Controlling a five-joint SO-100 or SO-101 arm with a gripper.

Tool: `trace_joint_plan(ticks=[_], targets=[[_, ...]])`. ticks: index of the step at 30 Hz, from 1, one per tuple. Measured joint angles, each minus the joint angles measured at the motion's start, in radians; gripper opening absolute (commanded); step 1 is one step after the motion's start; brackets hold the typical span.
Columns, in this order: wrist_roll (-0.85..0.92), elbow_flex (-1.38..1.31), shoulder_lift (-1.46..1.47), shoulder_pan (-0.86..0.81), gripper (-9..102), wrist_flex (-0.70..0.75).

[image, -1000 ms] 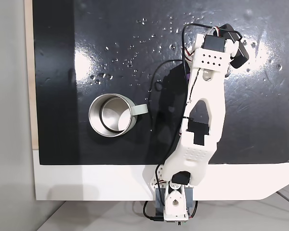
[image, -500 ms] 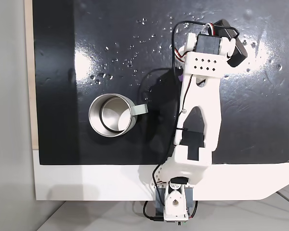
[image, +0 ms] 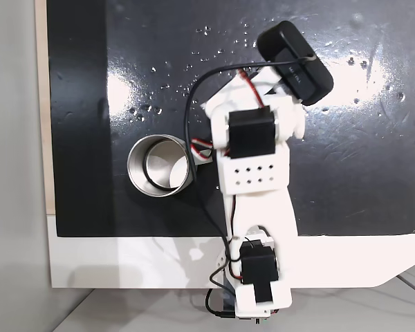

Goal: Grasp a pengrip and put it in the cup.

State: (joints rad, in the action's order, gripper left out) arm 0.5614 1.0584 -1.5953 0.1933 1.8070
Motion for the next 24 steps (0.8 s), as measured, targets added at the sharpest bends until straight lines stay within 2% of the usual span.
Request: trace_joint_plan(ticks=[15,21,24], targets=[[-0.222,0.178,-0.129,0.479,0,0.0],[-0.249,0.242,-0.138,0.54,0,-0.009],[-0.252,0.25,-0.143,0.538,9,-0.015]])
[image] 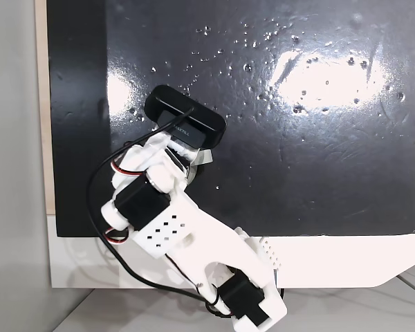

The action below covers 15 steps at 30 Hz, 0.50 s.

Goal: Grasp a pengrip and put it in the cup.

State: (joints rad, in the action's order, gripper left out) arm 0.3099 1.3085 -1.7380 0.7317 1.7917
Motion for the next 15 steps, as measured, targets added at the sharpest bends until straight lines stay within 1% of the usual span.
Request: trace_joint_plan(ticks=[3,5,8,15], targets=[[-0.003,0.0,-0.011,0.0,22,-0.002],[-0.006,0.0,-0.017,0.002,26,-0.005],[-0.006,0.0,-0.018,0.002,28,-0.014],[-0.008,0.0,-0.018,0.002,28,-0.015]])
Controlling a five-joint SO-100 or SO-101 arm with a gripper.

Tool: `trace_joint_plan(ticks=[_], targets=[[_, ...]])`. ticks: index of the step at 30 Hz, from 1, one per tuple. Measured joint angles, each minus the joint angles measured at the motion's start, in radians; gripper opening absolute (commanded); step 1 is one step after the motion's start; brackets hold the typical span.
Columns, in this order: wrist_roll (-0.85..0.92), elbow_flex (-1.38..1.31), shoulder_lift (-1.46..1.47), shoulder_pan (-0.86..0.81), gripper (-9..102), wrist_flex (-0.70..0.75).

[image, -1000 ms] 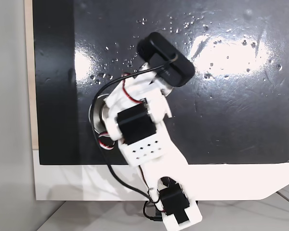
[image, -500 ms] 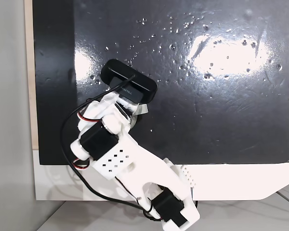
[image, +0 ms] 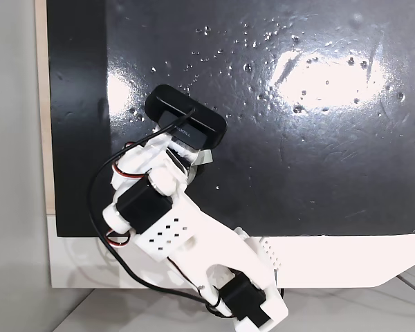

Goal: Grasp a pengrip and put it in the cup.

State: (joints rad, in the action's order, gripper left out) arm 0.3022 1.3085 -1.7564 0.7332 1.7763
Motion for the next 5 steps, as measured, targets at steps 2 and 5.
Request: trace_joint_plan(ticks=[2,5], targets=[[0.0,0.0,0.0,0.0,28,0.0],[0.0,0.0,0.0,0.0,28,0.0]])
